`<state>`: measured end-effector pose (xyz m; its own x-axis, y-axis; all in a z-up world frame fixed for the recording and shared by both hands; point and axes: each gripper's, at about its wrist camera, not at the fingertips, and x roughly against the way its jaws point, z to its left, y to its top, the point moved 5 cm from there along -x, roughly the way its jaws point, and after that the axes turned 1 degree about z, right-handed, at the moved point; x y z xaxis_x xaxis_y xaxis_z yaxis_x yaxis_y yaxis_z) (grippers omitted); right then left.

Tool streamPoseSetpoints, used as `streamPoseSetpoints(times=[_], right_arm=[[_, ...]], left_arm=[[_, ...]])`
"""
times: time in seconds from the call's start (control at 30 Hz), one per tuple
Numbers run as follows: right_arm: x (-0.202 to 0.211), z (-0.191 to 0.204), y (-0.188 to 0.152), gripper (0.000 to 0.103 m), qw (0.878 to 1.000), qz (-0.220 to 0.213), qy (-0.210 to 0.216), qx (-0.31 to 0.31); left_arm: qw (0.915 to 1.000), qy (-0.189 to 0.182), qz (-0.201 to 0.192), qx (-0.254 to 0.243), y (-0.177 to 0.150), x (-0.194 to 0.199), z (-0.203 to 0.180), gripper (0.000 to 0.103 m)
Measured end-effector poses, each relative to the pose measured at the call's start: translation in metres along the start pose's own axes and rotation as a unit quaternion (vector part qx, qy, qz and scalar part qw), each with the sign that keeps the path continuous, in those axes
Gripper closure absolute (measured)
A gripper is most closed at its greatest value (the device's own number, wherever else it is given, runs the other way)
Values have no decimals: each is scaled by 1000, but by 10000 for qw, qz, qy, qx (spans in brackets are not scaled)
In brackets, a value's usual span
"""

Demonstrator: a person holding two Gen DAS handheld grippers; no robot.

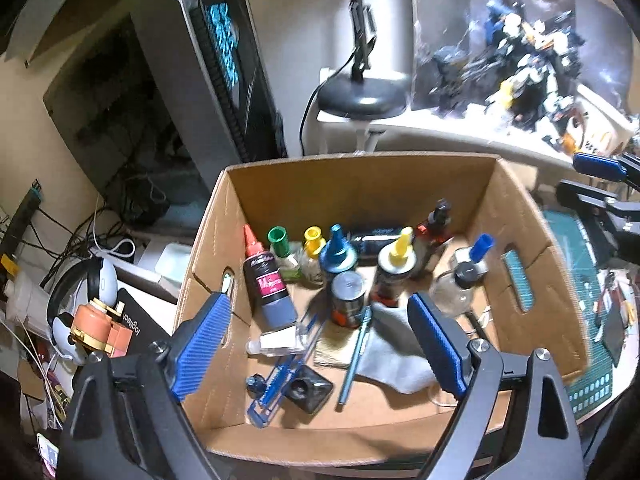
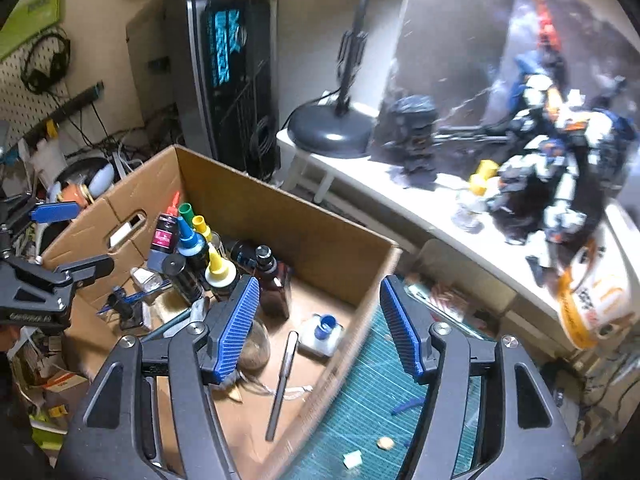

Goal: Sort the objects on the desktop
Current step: 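Move both empty grippers back over the cutting mat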

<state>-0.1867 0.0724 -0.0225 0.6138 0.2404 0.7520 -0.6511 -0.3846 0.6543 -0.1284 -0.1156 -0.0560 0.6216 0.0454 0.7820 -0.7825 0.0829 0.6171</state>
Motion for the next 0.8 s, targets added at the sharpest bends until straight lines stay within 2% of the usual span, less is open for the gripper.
streamPoseSetpoints(times=[0.03,0.07,0.1,0.23,0.27,0.33,0.43,0.6,0.8], right_arm=[[11,-4,-3,35,9999,-81,73,-29],[21,-9,-6,31,9998,-156,129,-58],[32,-16,-11,31,9996,-221,122,-90],[75,-47,-33,29,9986,-441,-132,-245],[85,-55,-39,23,9982,-483,-187,-291],[104,-70,-52,19,9968,-600,-308,-424],[126,-92,-74,19,9944,-663,-478,-665],[150,-127,-115,19,9900,-629,-777,-1000],[171,-170,-175,19,9793,-422,-1206,-1571]], left_arm=[[10000,-4,-94,-23,1,6,-3,11],[9998,-23,-175,-43,2,12,-6,4],[9997,-48,-253,-29,3,18,-10,0],[9980,-237,-578,-53,6,44,-30,0],[9975,-277,-655,-45,5,49,-34,0],[9951,-486,-858,-97,5,62,-50,0],[9905,-845,-1059,-222,4,74,-76,0],[9787,-1441,-1305,-659,-5,82,-135,0],[9565,-2081,-1636,-1229,-24,83,-211,0]])
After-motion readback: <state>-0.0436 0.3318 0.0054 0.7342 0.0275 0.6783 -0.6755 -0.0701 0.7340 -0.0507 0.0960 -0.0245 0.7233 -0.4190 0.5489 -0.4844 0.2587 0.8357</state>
